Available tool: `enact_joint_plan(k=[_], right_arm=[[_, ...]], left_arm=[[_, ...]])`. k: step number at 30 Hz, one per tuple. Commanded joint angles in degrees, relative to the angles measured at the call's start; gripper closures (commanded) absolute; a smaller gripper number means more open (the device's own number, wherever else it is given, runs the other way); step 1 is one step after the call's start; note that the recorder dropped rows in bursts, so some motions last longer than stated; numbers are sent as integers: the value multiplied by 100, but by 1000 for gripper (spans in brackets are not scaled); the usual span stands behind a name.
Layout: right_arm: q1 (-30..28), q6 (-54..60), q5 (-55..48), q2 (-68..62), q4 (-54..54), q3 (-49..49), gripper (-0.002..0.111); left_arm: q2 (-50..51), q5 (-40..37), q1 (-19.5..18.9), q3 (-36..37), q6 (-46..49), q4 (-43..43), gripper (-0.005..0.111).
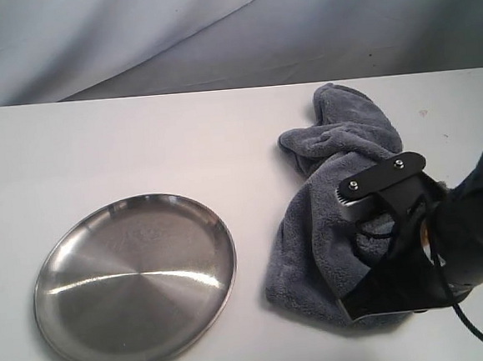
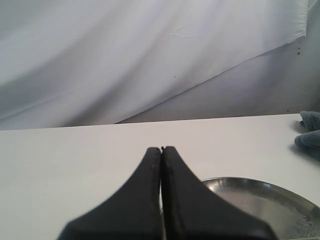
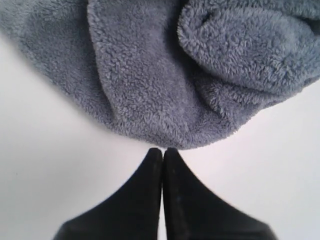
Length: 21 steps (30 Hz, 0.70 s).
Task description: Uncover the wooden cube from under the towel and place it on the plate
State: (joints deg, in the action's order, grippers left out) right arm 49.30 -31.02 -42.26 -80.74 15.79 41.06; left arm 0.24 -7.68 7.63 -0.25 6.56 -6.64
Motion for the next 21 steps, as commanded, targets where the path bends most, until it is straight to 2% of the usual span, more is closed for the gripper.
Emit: enact_joint_plan(k=[1,6,9,16,19,20,21], right_arm=[[-66,-505,201,43,398,-30,108],[-692,-395,-21,18,407,292,108],[-1125,307,-351,-27,-134,858,108],[-1328,874,-687,-436,-722,1562,106],[-1328,953,-742,-654,-956,1707,89],[-1328,953,-644,-741,-1101,1707,72],[-1328,917,-633,-779,-1101,1707,62]], left_arm=[[-24,18,28,25,-14,-10,107],[-24,18,28,25,-14,-10,107],[-24,18,28,25,-14,-10,107],[-24,18,28,25,-14,-10,107],[-24,18,28,25,-14,-10,107],[-24,18,28,25,-14,-10,107],[-24,18,28,25,-14,-10,107]])
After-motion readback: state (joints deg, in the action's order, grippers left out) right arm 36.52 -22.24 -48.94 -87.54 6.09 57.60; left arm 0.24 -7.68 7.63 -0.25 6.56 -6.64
